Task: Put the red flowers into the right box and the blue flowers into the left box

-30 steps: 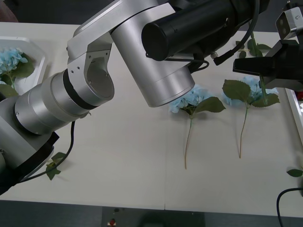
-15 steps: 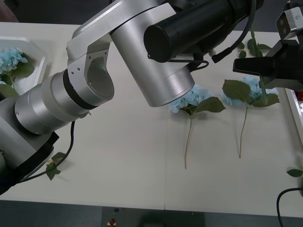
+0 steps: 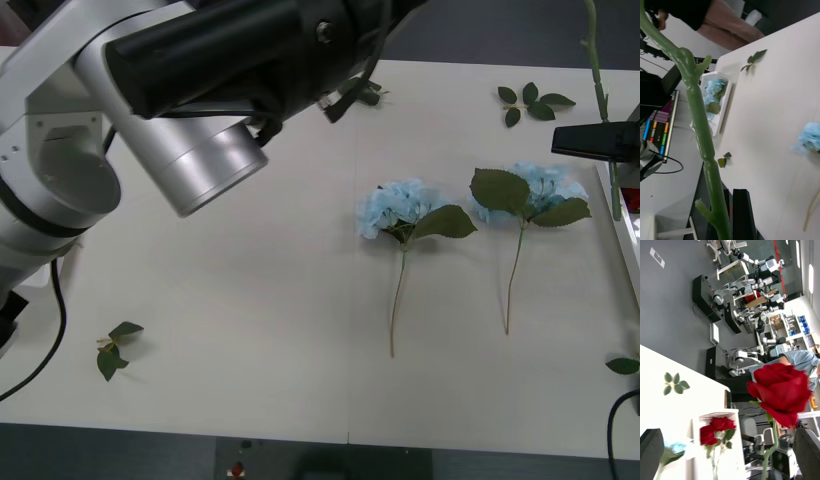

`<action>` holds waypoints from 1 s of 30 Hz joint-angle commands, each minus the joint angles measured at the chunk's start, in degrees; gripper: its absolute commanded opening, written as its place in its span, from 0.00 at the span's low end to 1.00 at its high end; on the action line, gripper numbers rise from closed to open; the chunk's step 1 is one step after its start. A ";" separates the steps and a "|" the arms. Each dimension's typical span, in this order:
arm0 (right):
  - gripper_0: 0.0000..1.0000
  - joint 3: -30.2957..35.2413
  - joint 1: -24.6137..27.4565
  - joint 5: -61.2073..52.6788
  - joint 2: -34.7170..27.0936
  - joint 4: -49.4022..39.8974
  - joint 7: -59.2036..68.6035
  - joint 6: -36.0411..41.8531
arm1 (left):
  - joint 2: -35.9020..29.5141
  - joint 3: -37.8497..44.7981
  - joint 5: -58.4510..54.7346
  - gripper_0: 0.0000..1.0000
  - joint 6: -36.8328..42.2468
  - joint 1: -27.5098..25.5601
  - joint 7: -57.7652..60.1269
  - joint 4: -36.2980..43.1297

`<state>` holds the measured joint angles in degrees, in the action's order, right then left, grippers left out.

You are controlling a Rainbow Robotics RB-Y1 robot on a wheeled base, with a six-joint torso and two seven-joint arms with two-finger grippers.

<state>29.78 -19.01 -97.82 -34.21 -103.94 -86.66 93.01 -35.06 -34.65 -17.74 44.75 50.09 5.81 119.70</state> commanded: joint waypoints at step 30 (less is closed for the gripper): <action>0.00 10.74 19.72 46.85 -10.35 -1.01 -0.79 -10.49 | -19.78 21.29 -12.49 1.00 -15.75 -48.15 -60.66 12.40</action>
<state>41.18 0.78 -54.29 -43.06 -103.94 -86.66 83.50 -55.55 -14.24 -26.44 29.63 0.63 -49.67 132.71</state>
